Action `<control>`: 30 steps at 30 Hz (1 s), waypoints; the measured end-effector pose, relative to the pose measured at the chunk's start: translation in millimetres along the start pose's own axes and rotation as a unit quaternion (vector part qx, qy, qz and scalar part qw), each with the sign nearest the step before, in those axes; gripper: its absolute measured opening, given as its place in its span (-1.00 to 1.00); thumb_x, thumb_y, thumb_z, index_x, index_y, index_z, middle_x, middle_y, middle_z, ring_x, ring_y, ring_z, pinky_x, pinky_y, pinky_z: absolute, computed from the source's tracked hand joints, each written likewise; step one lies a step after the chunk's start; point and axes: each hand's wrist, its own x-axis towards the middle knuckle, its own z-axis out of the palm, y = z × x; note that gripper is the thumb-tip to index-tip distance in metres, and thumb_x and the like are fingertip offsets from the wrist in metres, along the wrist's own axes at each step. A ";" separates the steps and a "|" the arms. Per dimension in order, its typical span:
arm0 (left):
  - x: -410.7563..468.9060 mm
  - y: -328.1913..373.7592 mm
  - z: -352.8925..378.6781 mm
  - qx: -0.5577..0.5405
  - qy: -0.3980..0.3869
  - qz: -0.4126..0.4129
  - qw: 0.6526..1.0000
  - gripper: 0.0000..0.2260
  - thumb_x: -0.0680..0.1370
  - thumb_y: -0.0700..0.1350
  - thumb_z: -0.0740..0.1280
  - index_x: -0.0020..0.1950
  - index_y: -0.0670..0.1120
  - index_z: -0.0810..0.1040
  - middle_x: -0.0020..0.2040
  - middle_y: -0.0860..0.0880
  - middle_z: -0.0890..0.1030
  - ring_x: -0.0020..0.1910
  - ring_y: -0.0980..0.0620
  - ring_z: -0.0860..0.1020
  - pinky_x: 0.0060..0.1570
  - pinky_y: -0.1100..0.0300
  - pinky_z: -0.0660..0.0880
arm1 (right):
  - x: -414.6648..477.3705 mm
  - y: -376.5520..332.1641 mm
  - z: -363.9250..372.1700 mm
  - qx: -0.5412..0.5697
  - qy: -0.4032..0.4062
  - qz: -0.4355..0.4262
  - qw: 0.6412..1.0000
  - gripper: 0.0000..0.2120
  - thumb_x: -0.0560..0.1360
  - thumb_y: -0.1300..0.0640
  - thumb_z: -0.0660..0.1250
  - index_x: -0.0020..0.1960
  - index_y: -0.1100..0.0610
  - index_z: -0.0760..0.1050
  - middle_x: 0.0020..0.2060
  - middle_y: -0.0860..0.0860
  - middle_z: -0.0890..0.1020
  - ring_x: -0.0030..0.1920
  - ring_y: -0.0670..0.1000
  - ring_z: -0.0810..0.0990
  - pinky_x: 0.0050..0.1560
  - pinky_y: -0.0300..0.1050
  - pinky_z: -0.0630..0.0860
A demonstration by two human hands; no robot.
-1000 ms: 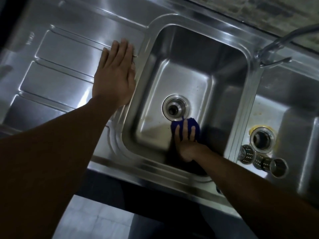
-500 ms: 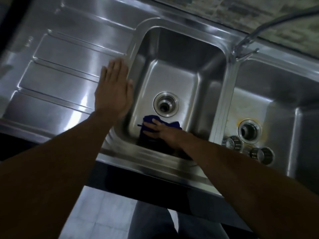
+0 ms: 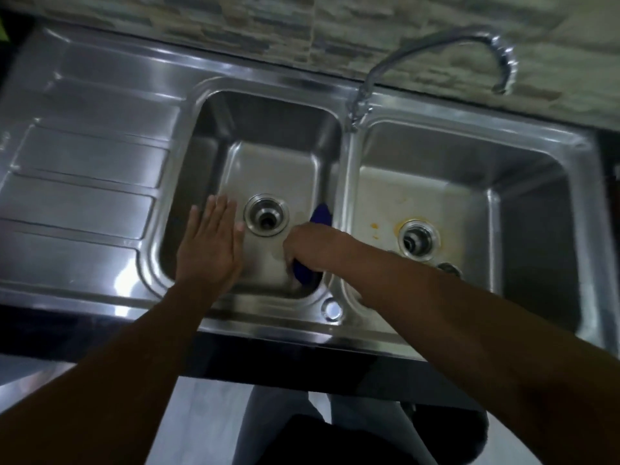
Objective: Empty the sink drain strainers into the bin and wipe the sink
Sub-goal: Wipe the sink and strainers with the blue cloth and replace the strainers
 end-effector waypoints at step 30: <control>104.3 180.4 86.4 -0.232 0.037 0.037 0.971 -0.49 0.71 -0.06 -0.06 0.66 -0.07 -0.09 0.67 0.03 -0.12 0.64 0.11 -0.16 0.54 0.34 -0.11 | -11.6 165.4 11.7 0.874 0.284 -0.008 0.394 -0.32 0.43 0.52 0.07 0.42 0.06 0.50 0.18 0.17 0.67 0.05 0.21 0.60 -0.03 0.05 0.55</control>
